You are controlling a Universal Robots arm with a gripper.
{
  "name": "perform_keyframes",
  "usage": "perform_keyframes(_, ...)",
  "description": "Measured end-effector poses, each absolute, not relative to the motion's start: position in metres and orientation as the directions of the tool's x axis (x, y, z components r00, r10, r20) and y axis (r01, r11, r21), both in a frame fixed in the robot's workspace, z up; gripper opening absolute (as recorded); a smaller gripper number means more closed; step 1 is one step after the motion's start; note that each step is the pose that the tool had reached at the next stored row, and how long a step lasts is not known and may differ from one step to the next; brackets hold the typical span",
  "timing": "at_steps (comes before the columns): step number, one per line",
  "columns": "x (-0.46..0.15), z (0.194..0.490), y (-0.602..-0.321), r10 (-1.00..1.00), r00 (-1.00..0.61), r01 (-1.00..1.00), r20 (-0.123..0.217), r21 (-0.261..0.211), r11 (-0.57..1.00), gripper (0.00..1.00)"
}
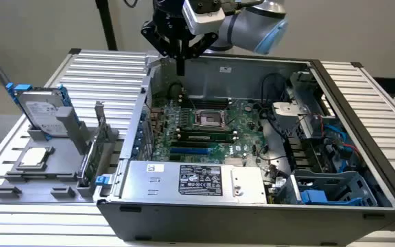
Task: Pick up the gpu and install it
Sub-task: 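Reach for the gpu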
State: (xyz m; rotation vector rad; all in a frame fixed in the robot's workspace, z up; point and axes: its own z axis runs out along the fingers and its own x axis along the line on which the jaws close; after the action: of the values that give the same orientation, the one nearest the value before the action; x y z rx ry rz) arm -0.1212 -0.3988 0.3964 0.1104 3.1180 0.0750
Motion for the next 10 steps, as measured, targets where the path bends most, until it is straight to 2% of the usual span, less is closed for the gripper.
perform_keyframes(10, -0.1212, 0.3968, -0.3988, 0.071, -0.997, 0.07, -0.019, 0.049, 0.996, 0.11)
